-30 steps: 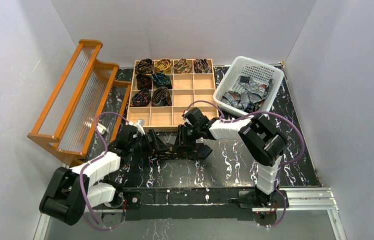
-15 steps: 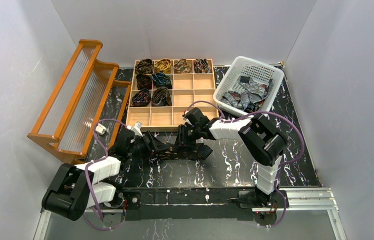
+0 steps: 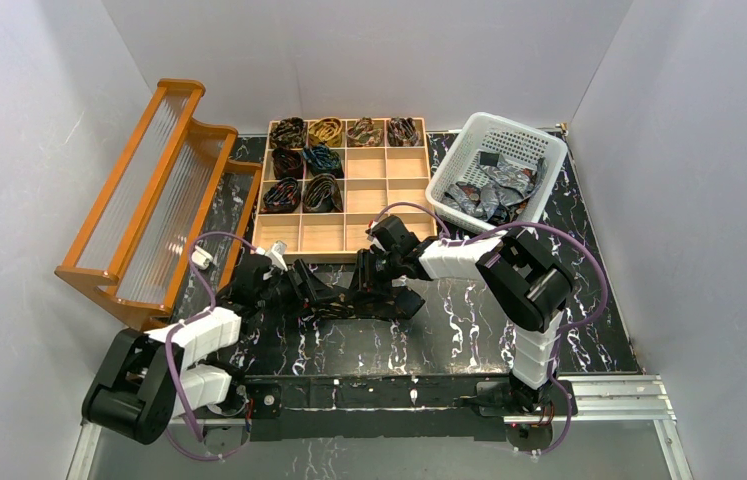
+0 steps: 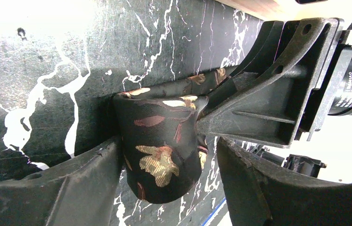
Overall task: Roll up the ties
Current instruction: Roll the tie at the center of the board.
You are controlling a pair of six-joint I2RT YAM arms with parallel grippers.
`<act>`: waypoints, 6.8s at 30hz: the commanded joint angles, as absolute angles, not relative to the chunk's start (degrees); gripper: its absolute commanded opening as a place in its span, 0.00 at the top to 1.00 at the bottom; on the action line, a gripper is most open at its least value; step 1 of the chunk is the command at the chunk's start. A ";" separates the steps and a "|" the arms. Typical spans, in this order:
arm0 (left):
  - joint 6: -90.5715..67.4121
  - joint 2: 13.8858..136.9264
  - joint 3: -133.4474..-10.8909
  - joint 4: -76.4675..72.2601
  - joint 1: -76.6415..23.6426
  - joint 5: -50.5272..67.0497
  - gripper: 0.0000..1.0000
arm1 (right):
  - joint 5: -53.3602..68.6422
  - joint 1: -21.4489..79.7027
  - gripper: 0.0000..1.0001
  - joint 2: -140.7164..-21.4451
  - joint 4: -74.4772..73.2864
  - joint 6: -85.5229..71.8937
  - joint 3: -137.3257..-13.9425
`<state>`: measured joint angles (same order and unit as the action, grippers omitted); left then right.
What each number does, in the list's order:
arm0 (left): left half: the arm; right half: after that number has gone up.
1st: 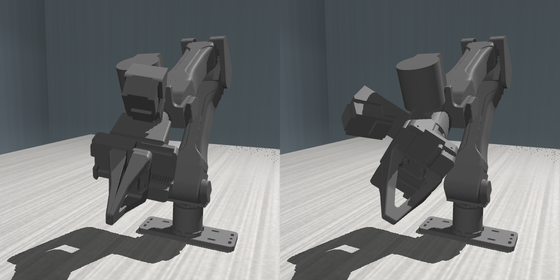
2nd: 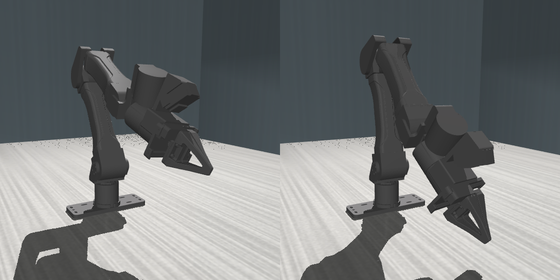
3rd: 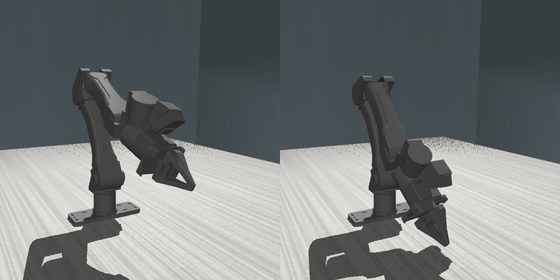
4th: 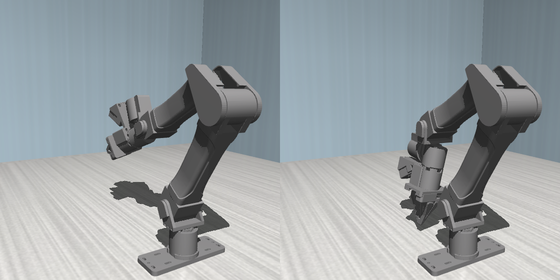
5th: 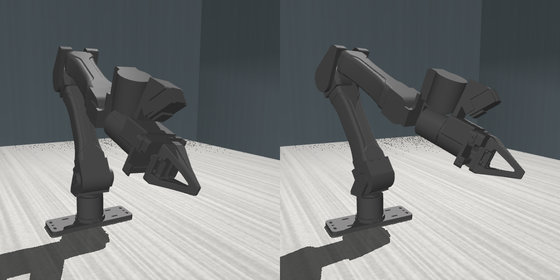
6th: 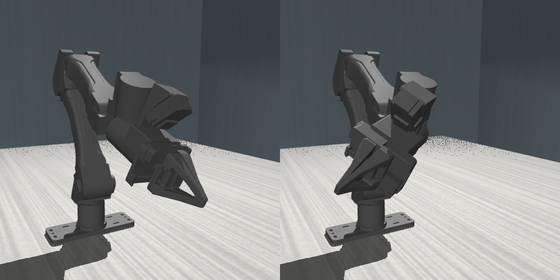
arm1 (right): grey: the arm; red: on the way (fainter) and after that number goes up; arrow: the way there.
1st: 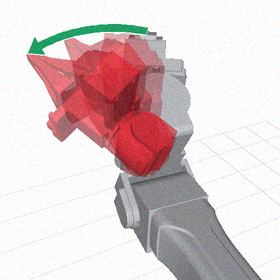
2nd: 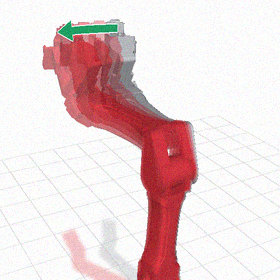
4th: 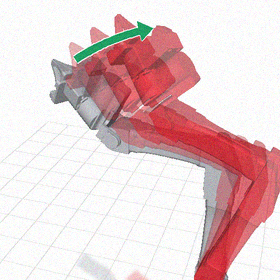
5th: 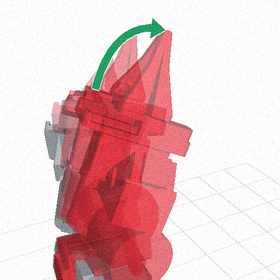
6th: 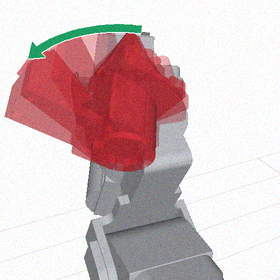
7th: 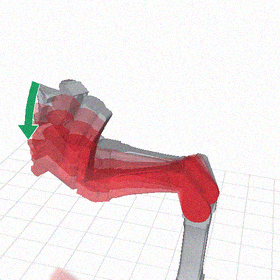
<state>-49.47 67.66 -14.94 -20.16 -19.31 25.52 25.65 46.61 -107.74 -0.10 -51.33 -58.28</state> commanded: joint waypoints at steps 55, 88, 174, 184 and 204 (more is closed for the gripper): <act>-41.36 61.53 -28.00 11.15 -21.36 10.32 0.84 | 6.62 46.05 0.40 -101.27 -18.83 -38.55 -60.62; -37.98 83.46 -54.24 42.33 -56.69 -45.45 0.84 | 7.00 35.60 0.36 -83.84 -14.43 -47.75 -48.36; -43.44 59.45 -29.85 13.28 -28.30 6.22 0.02 | 23.87 44.38 0.46 -98.29 -2.11 -51.94 -52.41; -43.29 61.47 -29.38 11.64 -28.16 7.25 0.02 | 26.68 44.38 0.33 -97.09 -2.72 -50.56 -54.71; -43.53 64.62 -27.63 5.14 -28.13 11.56 0.02 | 23.49 44.31 0.53 -101.33 -3.94 -50.74 -52.30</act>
